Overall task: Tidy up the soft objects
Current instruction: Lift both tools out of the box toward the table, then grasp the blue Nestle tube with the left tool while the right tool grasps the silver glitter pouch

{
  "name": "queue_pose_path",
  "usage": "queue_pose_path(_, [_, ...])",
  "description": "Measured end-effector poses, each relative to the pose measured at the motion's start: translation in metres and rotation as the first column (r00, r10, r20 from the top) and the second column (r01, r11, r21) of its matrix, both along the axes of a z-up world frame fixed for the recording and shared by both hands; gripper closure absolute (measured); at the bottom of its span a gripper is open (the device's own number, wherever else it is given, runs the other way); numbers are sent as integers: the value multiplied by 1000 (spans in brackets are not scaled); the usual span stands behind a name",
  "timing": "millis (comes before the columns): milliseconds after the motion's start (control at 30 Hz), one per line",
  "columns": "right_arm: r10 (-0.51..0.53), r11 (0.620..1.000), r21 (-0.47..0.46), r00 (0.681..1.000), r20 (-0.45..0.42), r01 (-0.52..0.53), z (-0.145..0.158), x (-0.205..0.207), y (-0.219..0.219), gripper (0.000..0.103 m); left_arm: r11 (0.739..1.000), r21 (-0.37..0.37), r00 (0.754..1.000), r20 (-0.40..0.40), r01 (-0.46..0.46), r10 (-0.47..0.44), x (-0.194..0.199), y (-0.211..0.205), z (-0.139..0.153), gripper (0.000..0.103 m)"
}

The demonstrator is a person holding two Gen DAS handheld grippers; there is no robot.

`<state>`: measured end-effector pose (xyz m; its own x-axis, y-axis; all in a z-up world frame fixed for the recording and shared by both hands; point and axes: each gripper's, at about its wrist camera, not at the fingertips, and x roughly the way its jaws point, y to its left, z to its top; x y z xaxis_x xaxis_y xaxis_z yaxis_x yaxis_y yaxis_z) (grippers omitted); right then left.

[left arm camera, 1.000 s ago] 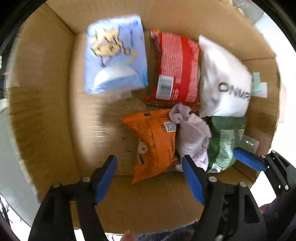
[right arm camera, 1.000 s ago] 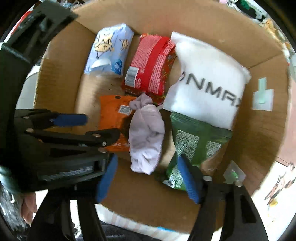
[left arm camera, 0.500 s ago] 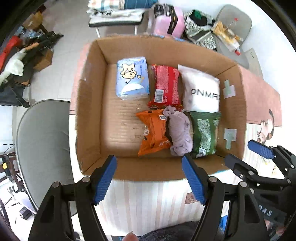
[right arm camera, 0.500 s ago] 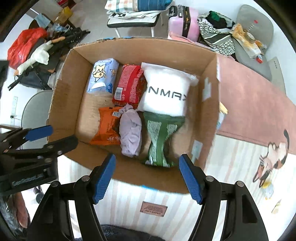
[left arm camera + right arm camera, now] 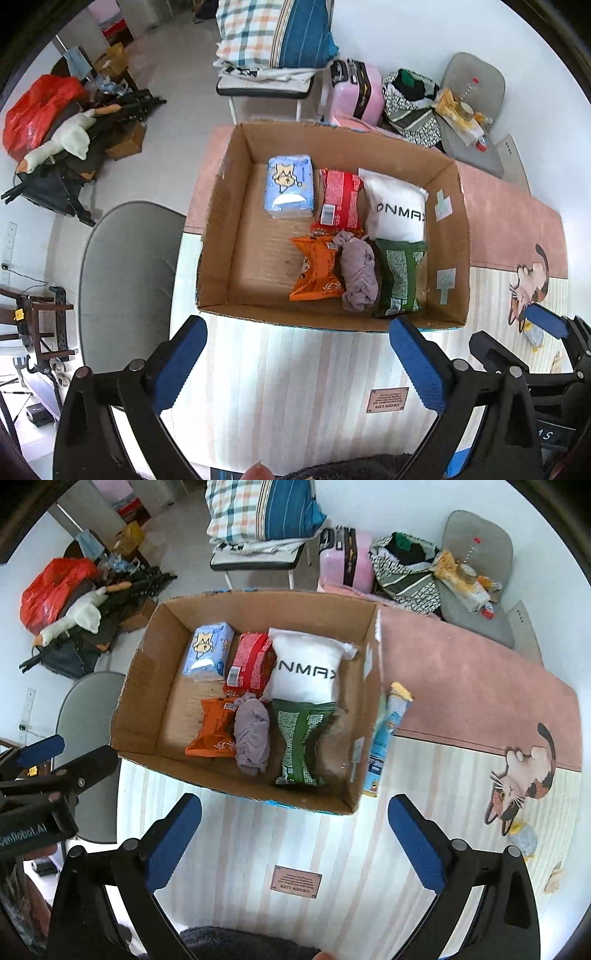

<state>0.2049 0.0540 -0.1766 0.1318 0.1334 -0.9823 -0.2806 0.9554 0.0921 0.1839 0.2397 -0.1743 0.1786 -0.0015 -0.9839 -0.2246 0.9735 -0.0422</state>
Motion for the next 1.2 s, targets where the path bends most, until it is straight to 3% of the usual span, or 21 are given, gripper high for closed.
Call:
queue_pose_path(133, [-16, 999, 31, 1000, 20, 15, 12, -7, -15, 0, 999, 32, 1000, 23, 11, -12, -3, -15, 14, 2])
queue_pose_path(267, [-56, 997, 58, 997, 50, 53, 25, -9, -45, 0, 991, 116, 996, 56, 69, -76, 6, -50, 33, 2])
queue_pose_path(467, [-281, 959, 44, 960, 13, 280, 10, -5, -167, 0, 956, 179, 967, 64, 232, -246, 58, -143, 40, 2])
queue_pose_path(600, [-442, 896, 10, 894, -67, 444, -20, 0, -265, 0, 879, 224, 905, -49, 421, -422, 111, -226, 6, 2])
queue_pose_path(767, [-538, 843, -56, 834, -123, 536, -58, 9, -353, 0, 765, 197, 783, -274, 614, -558, 167, -307, -74, 2])
queue_pose_path(867, [-561, 828, -85, 814, -151, 555, -79, 18, -381, 0, 675, 222, 696, -405, 704, -593, 188, -342, -128, 2])
queue_pose_path(933, [-562, 827, -87, 811, -161, 556, -90, 24, -392, 0, 650, 202, 654, -473, 732, -590, 195, -352, -157, 2])
queue_pose_path(1000, [-548, 836, -81, 821, -162, 543, -95, 31, -396, 0, 646, 179, 625, -535, 742, -569, 202, -356, -187, 2])
queue_pose_path(1200, [-539, 842, -80, 830, -142, 533, -98, 48, -404, 0, 663, 119, 561, -654, 739, -507, 204, -349, -245, 2])
